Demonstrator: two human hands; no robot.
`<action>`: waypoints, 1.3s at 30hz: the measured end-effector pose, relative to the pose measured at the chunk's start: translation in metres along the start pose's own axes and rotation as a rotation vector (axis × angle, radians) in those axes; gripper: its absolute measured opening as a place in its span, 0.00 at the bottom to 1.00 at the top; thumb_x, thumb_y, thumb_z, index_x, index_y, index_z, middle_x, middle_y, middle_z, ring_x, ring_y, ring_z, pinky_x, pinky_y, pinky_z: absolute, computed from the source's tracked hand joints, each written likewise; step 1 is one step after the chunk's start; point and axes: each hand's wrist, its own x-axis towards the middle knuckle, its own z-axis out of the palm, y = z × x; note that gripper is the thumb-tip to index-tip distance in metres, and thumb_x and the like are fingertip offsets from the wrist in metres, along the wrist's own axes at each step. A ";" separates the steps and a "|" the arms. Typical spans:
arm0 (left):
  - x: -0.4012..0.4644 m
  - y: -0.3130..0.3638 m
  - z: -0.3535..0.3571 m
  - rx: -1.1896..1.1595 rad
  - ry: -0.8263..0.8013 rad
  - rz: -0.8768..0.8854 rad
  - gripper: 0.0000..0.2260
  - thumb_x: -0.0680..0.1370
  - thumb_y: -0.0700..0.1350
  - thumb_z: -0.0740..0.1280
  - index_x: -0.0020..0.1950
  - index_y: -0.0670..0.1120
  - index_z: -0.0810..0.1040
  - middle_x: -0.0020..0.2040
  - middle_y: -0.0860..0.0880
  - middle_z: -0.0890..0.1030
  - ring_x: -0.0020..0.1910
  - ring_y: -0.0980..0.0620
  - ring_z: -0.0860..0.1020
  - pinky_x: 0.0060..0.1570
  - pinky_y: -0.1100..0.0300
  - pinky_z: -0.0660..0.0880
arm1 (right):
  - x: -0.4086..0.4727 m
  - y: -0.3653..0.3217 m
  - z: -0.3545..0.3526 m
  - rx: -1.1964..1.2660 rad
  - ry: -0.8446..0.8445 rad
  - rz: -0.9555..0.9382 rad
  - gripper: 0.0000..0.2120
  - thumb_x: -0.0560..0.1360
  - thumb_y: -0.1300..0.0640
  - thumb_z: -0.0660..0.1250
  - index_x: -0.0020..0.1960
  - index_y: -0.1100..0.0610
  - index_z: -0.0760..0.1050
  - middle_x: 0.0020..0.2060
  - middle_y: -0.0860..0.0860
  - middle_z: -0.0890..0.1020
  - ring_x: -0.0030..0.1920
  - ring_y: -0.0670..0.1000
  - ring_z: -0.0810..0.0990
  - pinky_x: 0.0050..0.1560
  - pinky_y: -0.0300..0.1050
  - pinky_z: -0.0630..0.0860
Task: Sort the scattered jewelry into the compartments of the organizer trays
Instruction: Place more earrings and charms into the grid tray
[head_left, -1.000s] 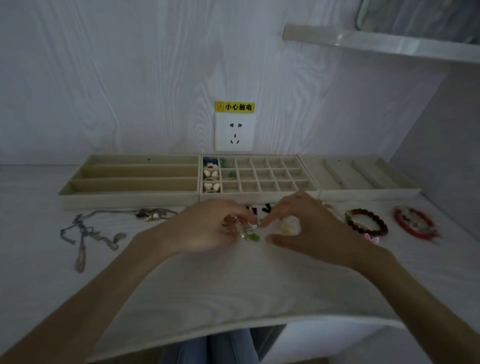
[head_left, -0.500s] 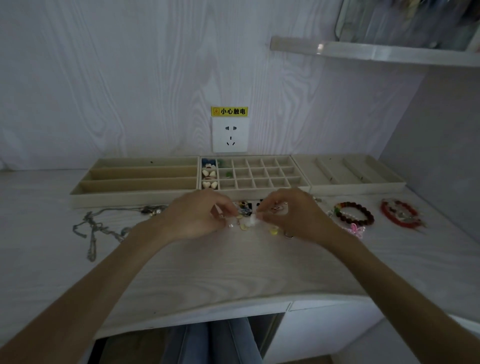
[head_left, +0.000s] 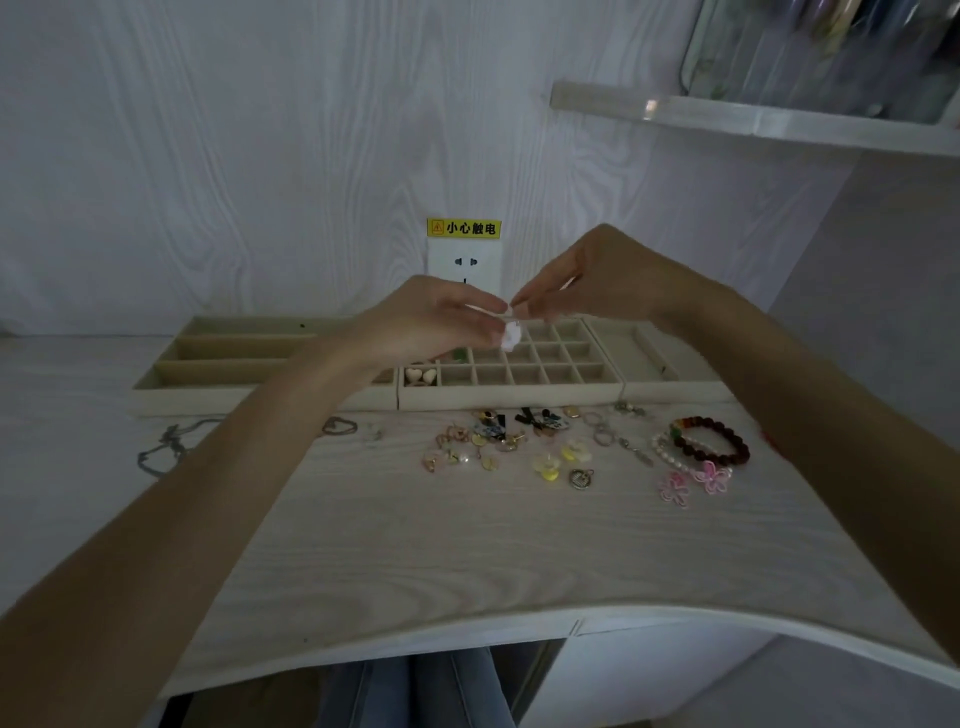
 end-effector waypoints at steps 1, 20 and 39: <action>0.000 0.000 0.000 -0.005 0.027 0.015 0.15 0.72 0.44 0.72 0.58 0.51 0.78 0.49 0.56 0.82 0.45 0.68 0.78 0.42 0.76 0.73 | 0.002 0.000 0.003 0.020 0.005 0.011 0.10 0.69 0.55 0.74 0.50 0.56 0.83 0.37 0.49 0.83 0.40 0.41 0.80 0.41 0.24 0.73; 0.044 -0.067 -0.027 0.022 0.288 0.174 0.11 0.71 0.40 0.74 0.51 0.51 0.83 0.44 0.50 0.85 0.43 0.56 0.83 0.51 0.56 0.79 | 0.072 0.016 0.061 0.383 0.057 0.127 0.06 0.70 0.57 0.74 0.45 0.58 0.81 0.37 0.52 0.85 0.33 0.42 0.83 0.38 0.31 0.78; 0.063 -0.086 -0.020 0.110 0.258 0.072 0.07 0.70 0.44 0.75 0.45 0.54 0.82 0.39 0.55 0.83 0.39 0.65 0.81 0.45 0.70 0.77 | 0.078 0.043 0.090 0.299 0.016 0.282 0.14 0.66 0.58 0.76 0.46 0.57 0.73 0.40 0.54 0.81 0.41 0.49 0.79 0.38 0.35 0.73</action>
